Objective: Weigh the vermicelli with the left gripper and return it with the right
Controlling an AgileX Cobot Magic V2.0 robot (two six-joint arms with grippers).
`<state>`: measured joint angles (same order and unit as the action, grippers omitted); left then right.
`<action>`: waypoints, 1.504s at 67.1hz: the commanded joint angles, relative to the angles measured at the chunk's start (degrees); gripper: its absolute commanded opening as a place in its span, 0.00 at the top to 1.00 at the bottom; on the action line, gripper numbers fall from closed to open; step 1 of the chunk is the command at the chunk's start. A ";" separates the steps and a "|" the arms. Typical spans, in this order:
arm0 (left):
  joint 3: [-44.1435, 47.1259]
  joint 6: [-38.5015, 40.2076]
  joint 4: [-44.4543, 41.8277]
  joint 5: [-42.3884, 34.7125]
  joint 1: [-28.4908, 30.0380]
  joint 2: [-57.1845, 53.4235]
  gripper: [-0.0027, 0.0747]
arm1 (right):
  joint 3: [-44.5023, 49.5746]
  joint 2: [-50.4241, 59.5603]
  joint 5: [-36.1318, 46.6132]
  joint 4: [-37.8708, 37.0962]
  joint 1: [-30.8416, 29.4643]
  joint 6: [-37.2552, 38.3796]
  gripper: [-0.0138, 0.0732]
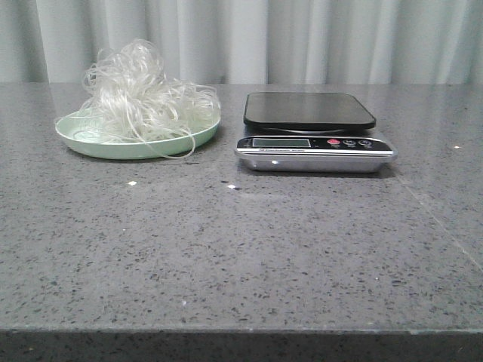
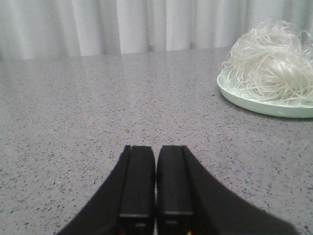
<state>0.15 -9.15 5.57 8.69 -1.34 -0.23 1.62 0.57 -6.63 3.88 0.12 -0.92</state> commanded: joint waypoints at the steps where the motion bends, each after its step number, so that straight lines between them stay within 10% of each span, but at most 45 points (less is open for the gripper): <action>1: 0.49 0.52 0.43 -4.54 -0.04 -1.11 0.79 | -0.47 0.94 4.91 -0.39 -0.36 -0.11 0.67; 71: 0.49 0.52 0.43 -5.71 -0.04 -1.11 0.79 | -0.47 0.94 4.91 -0.39 -0.36 -0.11 0.67; 101: 0.39 0.52 1.16 -26.51 -0.04 -1.11 0.79 | -0.47 0.94 4.91 -0.39 -0.36 -0.11 0.67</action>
<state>0.15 -9.15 5.70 -6.45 -1.34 -0.23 1.62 0.57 -6.63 3.88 0.12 -0.92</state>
